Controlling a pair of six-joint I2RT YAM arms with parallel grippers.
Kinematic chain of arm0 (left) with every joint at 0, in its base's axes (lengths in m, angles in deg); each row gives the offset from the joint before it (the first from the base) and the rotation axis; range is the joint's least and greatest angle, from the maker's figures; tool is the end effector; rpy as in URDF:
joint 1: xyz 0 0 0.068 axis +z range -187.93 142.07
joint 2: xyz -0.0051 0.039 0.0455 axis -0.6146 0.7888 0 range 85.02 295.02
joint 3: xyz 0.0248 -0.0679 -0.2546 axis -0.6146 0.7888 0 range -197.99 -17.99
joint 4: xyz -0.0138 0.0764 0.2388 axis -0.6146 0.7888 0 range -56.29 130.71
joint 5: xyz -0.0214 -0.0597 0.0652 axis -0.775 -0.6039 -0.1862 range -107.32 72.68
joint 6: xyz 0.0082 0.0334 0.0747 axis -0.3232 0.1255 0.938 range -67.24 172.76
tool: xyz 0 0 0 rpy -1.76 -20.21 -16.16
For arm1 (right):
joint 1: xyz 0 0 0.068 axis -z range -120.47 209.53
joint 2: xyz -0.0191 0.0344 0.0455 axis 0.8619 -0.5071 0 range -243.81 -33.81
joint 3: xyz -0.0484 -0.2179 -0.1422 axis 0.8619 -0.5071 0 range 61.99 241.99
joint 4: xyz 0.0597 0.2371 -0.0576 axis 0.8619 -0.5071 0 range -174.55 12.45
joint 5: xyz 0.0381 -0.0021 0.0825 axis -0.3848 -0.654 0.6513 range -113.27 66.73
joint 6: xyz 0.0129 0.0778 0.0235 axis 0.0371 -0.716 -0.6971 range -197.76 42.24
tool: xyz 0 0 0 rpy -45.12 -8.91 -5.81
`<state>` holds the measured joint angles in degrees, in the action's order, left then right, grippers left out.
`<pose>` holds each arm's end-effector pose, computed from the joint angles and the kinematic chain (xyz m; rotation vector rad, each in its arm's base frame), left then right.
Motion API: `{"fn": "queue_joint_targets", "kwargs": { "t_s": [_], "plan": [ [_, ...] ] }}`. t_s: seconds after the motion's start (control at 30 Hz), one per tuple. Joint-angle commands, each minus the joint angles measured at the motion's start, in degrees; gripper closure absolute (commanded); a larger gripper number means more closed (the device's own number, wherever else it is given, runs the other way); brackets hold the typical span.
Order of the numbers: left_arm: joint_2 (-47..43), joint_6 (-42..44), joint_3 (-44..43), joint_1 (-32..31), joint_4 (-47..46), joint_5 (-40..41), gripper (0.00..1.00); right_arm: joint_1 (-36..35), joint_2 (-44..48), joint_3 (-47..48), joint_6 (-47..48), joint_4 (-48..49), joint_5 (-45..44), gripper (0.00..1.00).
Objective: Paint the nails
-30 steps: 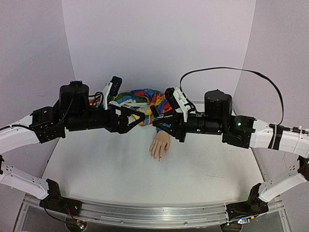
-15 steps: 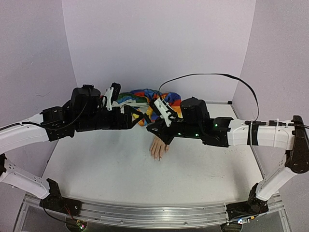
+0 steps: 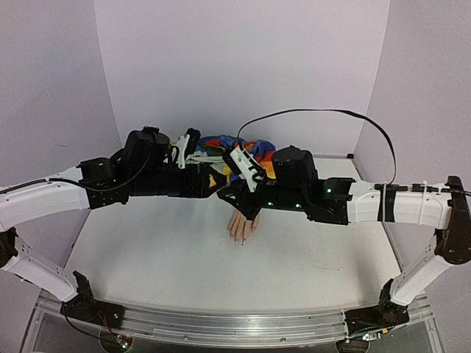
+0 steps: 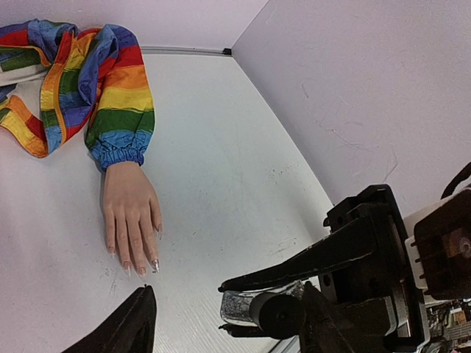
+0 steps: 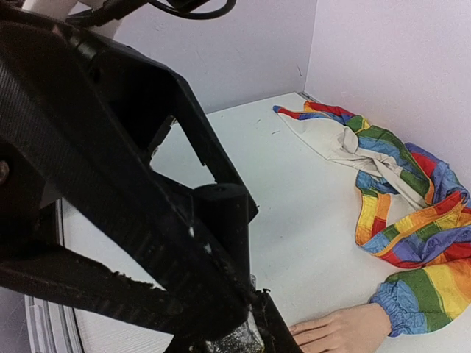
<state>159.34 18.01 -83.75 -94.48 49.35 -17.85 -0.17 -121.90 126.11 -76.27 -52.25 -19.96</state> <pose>0.1779 -0.2708 0.3244 0.4125 2.1074 -1.0001 0.1957 0.3433 0.3320 -0.8604 1.3615 0.8418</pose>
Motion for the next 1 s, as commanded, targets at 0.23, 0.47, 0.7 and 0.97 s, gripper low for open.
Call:
{"fn": "queue_joint_targets", "kwargs": {
  "t_s": [0.23, 0.47, 0.7, 0.97],
  "plan": [
    [2.4, 1.4, -4.9, 0.1, -4.6, -3.5, 0.65, -0.7, -0.1, 2.6, 0.0, 2.6, -0.3, 1.0],
    [2.1, 9.6, -3.2, 0.1, -8.3, -19.7, 0.97, 0.0, 3.2, 1.8, -0.8, 4.6, 9.7, 1.0],
    [-1.7, 25.3, -0.3, -1.2, -14.6, -63.8, 1.0, 4.5, 6.4, 1.9, -17.2, 22.0, 66.9, 1.0],
    [-7.8, 28.9, 0.0, -1.5, -14.8, -62.5, 1.0, 4.6, 9.5, -2.7, -17.7, 25.9, 62.9, 1.0]
  ]
}}
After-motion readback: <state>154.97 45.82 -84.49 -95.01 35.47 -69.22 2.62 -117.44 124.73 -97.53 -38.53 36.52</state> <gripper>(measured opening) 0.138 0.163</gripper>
